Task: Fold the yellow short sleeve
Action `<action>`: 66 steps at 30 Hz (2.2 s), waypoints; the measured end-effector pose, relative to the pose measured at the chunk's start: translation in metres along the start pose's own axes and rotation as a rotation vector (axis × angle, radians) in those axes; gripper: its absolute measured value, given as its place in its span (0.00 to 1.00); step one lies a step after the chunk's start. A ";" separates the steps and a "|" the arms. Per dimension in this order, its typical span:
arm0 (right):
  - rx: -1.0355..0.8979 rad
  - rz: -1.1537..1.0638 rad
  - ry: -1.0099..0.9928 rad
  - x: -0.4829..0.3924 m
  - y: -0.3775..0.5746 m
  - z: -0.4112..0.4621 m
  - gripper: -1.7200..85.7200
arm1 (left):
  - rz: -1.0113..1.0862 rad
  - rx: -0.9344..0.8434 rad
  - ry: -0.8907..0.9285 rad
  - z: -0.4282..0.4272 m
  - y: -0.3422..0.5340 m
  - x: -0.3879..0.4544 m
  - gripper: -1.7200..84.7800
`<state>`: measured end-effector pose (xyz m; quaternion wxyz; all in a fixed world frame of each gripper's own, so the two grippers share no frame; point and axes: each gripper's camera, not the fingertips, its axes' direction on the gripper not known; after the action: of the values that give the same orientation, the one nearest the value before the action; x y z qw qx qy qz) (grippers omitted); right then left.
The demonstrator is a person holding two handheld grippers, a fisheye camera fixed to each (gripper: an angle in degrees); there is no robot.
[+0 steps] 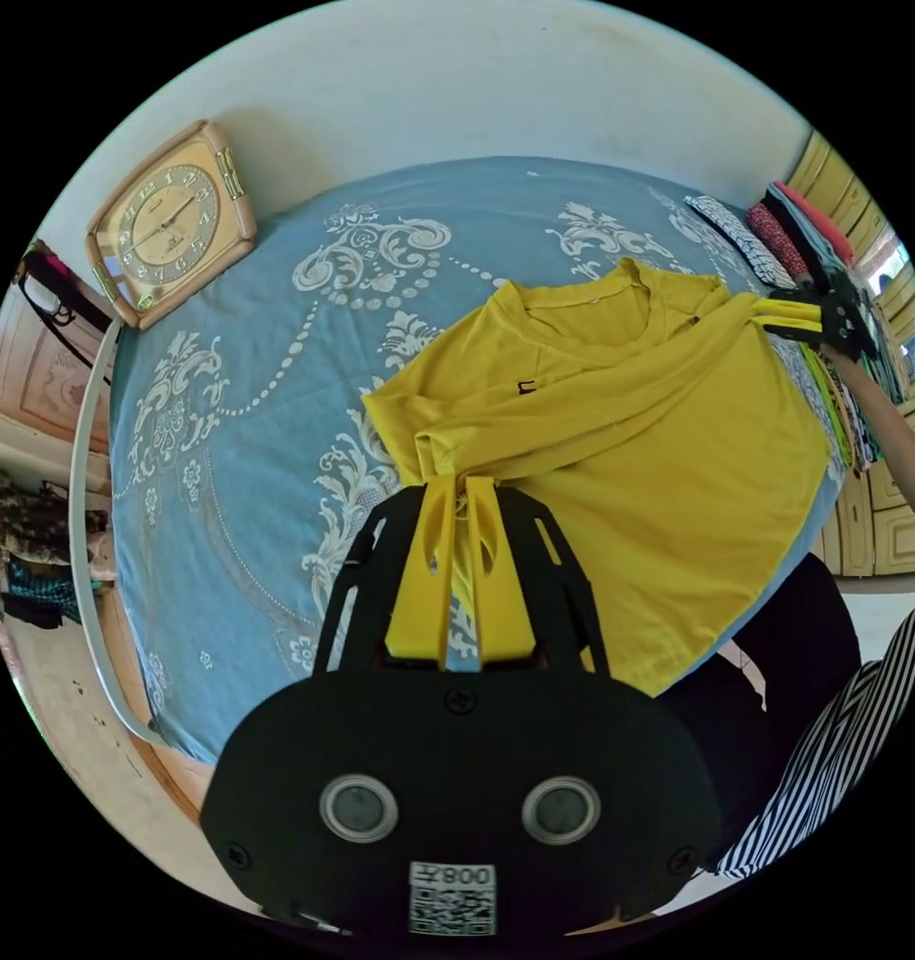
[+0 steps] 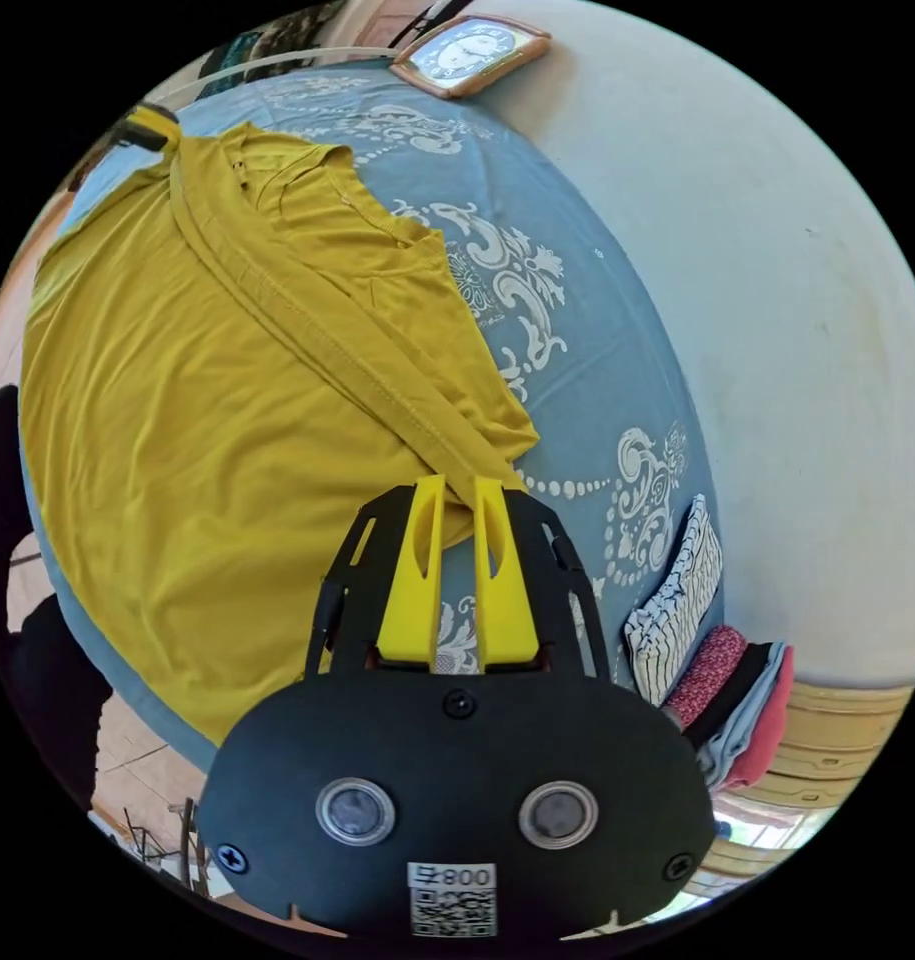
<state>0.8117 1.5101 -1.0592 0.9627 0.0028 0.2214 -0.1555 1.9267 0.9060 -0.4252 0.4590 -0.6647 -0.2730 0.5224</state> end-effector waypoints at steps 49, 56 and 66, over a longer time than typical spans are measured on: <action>-0.027 0.543 -0.763 0.165 0.111 0.053 0.06 | -0.279 0.002 0.084 -0.073 0.080 -0.130 0.05; 0.005 0.639 -0.870 0.190 0.153 0.065 0.06 | -0.721 0.118 0.496 -0.076 0.175 -0.243 0.06; 0.147 0.750 -0.944 0.175 0.280 0.017 0.10 | -0.512 0.132 0.423 -0.145 0.291 -0.144 0.12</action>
<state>1.0522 1.7229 -1.1363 0.9434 0.0777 -0.2567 0.1950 1.9861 0.6124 -0.6173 0.6639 -0.6371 -0.2953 0.2572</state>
